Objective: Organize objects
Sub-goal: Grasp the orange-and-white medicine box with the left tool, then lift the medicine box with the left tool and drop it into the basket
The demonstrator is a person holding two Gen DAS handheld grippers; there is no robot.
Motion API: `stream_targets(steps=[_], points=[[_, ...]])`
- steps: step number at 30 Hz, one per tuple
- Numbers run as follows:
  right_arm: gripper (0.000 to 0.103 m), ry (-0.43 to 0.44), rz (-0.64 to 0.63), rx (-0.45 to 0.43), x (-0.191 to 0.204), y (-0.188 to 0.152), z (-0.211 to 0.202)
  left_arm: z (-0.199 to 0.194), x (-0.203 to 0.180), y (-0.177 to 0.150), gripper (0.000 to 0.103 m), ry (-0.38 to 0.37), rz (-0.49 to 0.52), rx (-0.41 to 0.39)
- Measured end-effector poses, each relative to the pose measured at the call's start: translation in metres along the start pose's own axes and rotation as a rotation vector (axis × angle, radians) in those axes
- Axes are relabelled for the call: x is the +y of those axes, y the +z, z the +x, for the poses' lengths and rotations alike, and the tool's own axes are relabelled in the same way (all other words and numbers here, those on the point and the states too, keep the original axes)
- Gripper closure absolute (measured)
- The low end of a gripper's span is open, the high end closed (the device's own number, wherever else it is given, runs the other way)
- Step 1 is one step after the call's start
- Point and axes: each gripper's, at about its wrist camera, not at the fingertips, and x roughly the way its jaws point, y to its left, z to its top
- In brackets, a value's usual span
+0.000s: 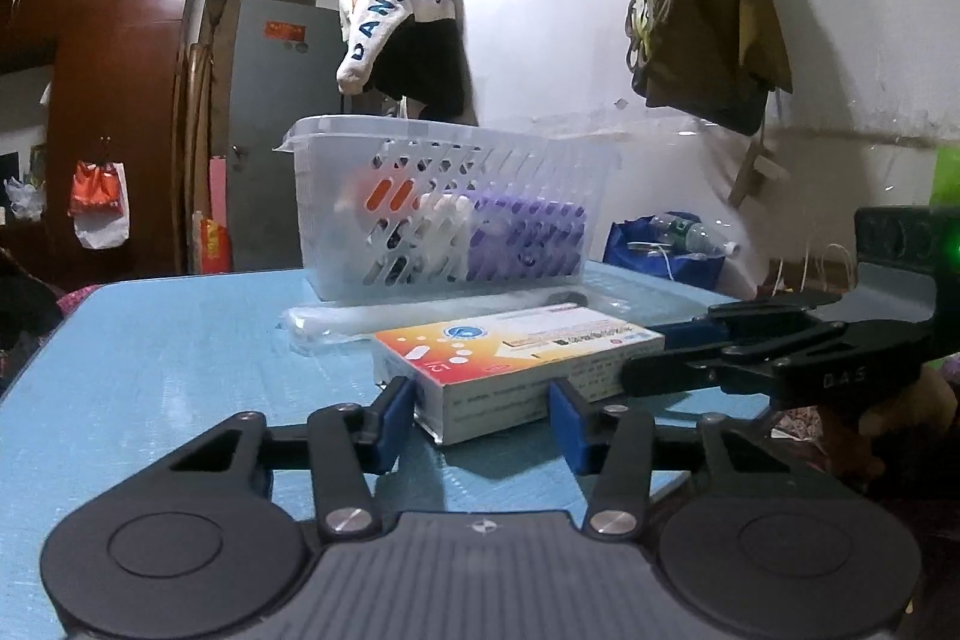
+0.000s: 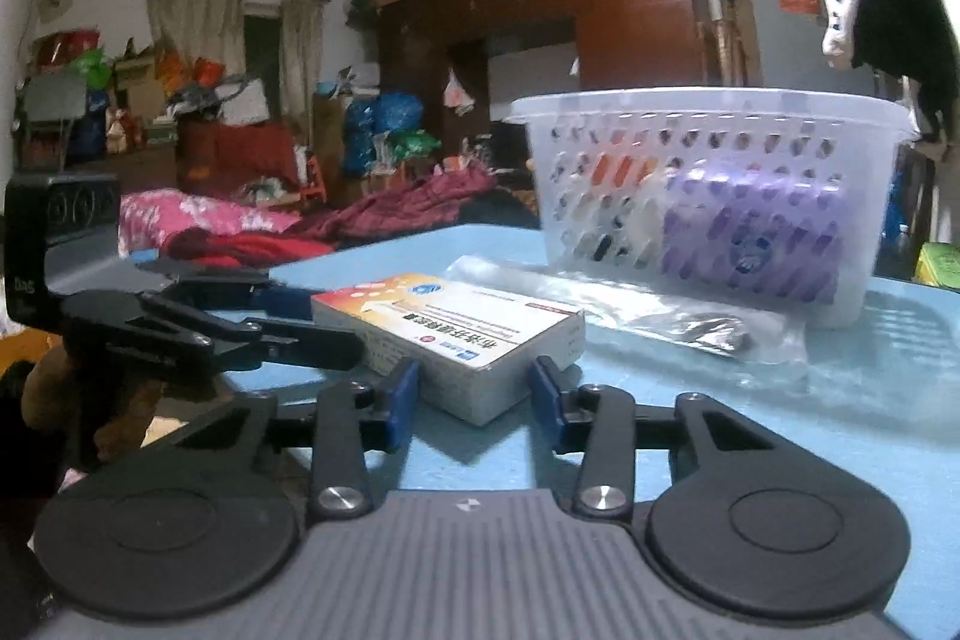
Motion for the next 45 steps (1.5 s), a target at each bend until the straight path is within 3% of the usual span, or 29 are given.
stream_targets(steps=[28,39,45], points=[[0.062,-0.014,-0.019,0.019,-0.004,-0.003,-0.007,0.001,-0.013,0.000,0.054,-0.012,0.017,0.007],[0.063,-0.010,-0.039,-0.015,-0.003,0.004,-0.017,-0.011,-0.027,0.012,0.054,-0.001,0.057,-0.062],[0.063,-0.036,-0.083,-0.076,-0.003,0.022,-0.033,-0.012,-0.036,0.045,0.054,-0.011,0.095,-0.123]])
